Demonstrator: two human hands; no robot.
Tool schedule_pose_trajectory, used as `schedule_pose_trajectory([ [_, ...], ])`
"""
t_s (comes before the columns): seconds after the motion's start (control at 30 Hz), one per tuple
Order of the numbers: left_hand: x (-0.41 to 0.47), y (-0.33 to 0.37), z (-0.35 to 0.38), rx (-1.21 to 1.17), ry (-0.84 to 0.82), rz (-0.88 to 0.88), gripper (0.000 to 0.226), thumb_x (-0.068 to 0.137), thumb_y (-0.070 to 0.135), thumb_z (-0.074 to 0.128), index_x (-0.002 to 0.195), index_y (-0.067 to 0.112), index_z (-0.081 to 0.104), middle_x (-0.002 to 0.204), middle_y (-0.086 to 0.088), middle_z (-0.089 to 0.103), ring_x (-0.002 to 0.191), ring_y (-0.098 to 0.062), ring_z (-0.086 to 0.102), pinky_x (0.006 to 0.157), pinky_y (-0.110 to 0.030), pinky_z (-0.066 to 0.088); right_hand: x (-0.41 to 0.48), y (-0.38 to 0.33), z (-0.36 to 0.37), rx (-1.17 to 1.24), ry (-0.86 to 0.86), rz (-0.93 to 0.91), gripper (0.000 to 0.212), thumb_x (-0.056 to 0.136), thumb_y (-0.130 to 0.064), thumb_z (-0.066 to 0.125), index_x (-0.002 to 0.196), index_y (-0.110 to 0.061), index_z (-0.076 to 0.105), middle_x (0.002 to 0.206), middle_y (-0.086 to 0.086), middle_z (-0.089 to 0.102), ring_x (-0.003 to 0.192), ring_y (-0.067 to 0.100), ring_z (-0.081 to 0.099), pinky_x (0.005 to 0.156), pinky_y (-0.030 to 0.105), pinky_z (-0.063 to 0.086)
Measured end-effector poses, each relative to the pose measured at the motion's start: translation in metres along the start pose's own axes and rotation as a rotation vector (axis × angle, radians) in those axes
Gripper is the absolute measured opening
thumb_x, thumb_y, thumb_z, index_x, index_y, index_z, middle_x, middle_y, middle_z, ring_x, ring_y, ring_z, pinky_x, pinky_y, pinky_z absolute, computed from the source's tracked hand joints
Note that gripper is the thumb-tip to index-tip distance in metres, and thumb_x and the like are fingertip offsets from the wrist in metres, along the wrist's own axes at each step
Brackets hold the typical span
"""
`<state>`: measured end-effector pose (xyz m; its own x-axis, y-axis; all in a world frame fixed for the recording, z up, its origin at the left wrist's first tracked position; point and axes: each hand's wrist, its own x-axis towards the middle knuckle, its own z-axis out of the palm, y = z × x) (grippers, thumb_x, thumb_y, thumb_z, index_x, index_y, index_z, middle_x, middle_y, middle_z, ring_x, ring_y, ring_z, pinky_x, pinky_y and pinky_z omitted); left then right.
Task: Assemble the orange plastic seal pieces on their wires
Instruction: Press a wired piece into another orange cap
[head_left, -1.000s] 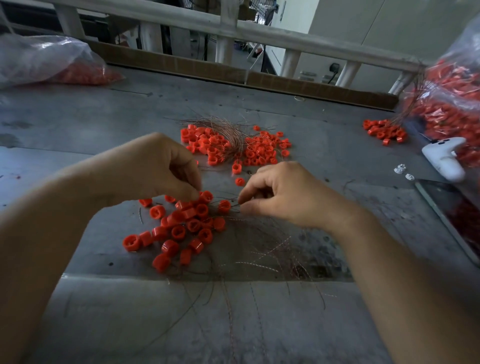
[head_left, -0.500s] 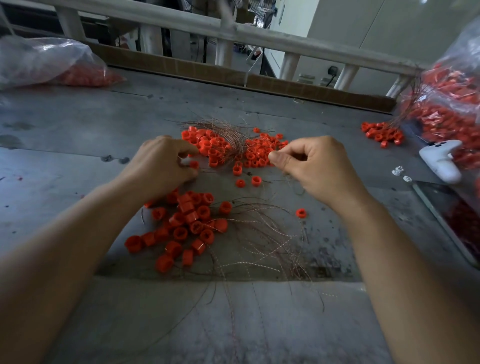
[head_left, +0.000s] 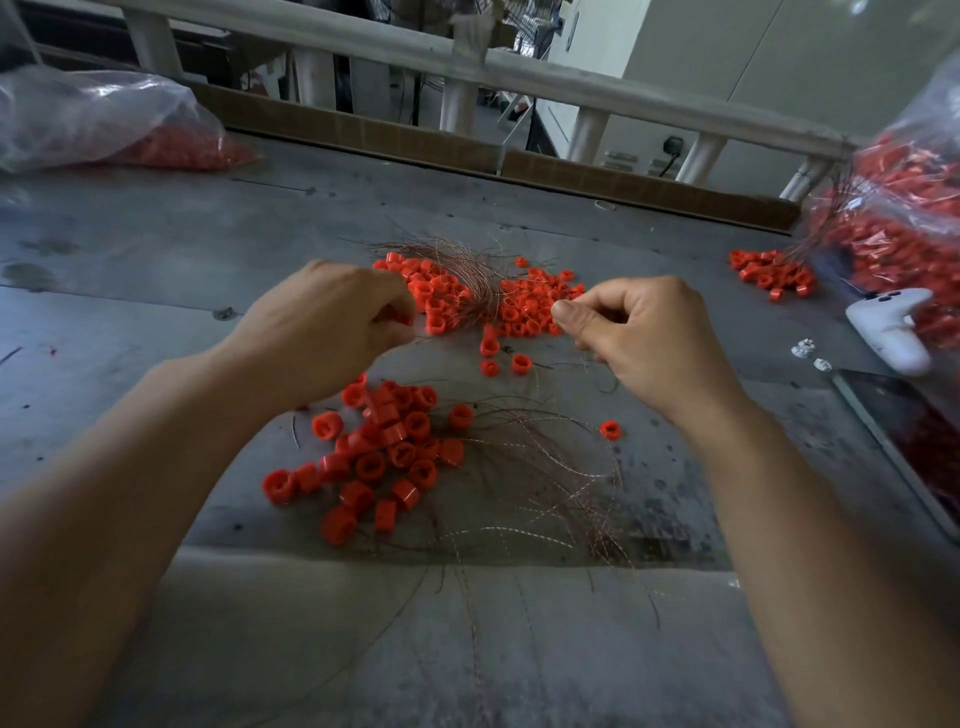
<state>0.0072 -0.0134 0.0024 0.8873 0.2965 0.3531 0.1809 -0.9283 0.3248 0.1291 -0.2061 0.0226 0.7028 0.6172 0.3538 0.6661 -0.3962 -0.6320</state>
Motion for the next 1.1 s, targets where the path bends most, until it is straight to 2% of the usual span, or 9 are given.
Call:
schedule_pose_trajectory([
  [0.1,-0.005,0.010,-0.010,-0.107,0.109,0.008,0.012,0.080,0.020,0.068,0.092,0.017,0.070,0.071,0.012,0.061,0.064,0.008,0.049,0.058,-0.004,0.037,-0.002,-0.002,0.003,0.003,0.000,-0.049,0.014,0.083,-0.025,0.066,0.084,-0.013,0.072,0.063,-0.018,0.058,0.055,-0.006,0.054,0.052,0.005,0.041],
  [0.23,-0.011,0.026,-0.016,-0.207,0.154,-0.007,0.019,0.077,0.023,0.070,0.095,0.018,0.071,0.067,0.027,0.052,0.057,0.016,0.050,0.058,0.009,0.030,-0.006,-0.012,0.008,0.060,0.041,-0.190,0.015,0.079,-0.018,0.069,0.094,-0.013,0.070,0.078,-0.012,0.059,0.068,-0.001,0.054,0.064,0.008,0.041],
  [0.33,-0.015,0.036,-0.018,-0.280,0.141,0.031,0.018,0.075,0.023,0.069,0.092,0.019,0.071,0.067,0.019,0.060,0.064,0.005,0.061,0.058,0.006,0.035,-0.012,-0.019,0.016,0.066,-0.013,-0.319,0.026,0.076,-0.017,0.071,0.101,-0.010,0.069,0.086,-0.008,0.058,0.070,-0.004,0.051,0.065,0.005,0.038],
  [0.5,-0.018,0.043,-0.018,-0.299,0.147,0.096,0.019,0.072,0.026,0.066,0.089,0.018,0.071,0.070,0.026,0.055,0.077,0.018,0.053,0.064,0.007,0.036,-0.014,-0.023,0.027,0.060,-0.034,-0.377,0.017,0.077,-0.011,0.070,0.092,-0.005,0.071,0.080,-0.007,0.059,0.071,-0.005,0.051,0.065,0.005,0.038],
  [0.63,-0.019,0.046,-0.018,-0.429,0.150,0.060,0.010,0.067,0.033,0.063,0.076,0.038,0.061,0.071,0.025,0.057,0.075,0.013,0.058,0.063,0.004,0.040,-0.013,-0.022,0.026,0.038,0.038,-0.392,0.010,0.076,-0.013,0.069,0.084,-0.008,0.073,0.076,-0.007,0.062,0.072,0.004,0.052,0.069,0.011,0.036],
  [0.7,-0.019,0.046,-0.017,-0.514,0.191,0.030,0.020,0.069,0.027,0.069,0.075,0.042,0.058,0.072,0.023,0.060,0.073,0.009,0.061,0.064,0.001,0.043,-0.012,-0.021,0.024,0.045,0.095,-0.382,0.009,0.076,-0.013,0.069,0.084,-0.009,0.073,0.077,-0.006,0.065,0.075,0.007,0.055,0.070,0.014,0.039],
  [0.83,-0.017,0.042,-0.020,-0.591,0.222,0.031,0.032,0.071,0.010,0.071,0.086,0.036,0.060,0.078,0.021,0.061,0.067,0.012,0.061,0.065,0.000,0.044,-0.010,-0.017,0.015,0.178,0.171,-0.328,0.014,0.078,-0.011,0.068,0.090,-0.019,0.068,0.077,-0.016,0.060,0.073,0.000,0.059,0.072,0.011,0.045],
  [0.97,-0.016,0.041,-0.018,-0.687,0.183,0.014,0.035,0.067,0.004,0.071,0.083,0.034,0.062,0.080,0.023,0.062,0.069,0.011,0.063,0.065,-0.001,0.044,-0.007,-0.016,0.005,0.356,0.228,-0.312,0.019,0.080,-0.008,0.067,0.086,-0.026,0.064,0.078,-0.018,0.063,0.075,0.000,0.063,0.072,0.016,0.050],
  [1.1,-0.016,0.043,-0.016,-0.808,0.125,-0.023,0.027,0.056,0.020,0.068,0.080,0.033,0.065,0.069,0.028,0.066,0.069,0.006,0.065,0.065,-0.004,0.047,-0.005,-0.015,-0.007,0.524,0.338,-0.329,0.018,0.080,-0.005,0.065,0.082,-0.023,0.064,0.071,-0.016,0.066,0.072,0.003,0.062,0.070,0.018,0.048],
])
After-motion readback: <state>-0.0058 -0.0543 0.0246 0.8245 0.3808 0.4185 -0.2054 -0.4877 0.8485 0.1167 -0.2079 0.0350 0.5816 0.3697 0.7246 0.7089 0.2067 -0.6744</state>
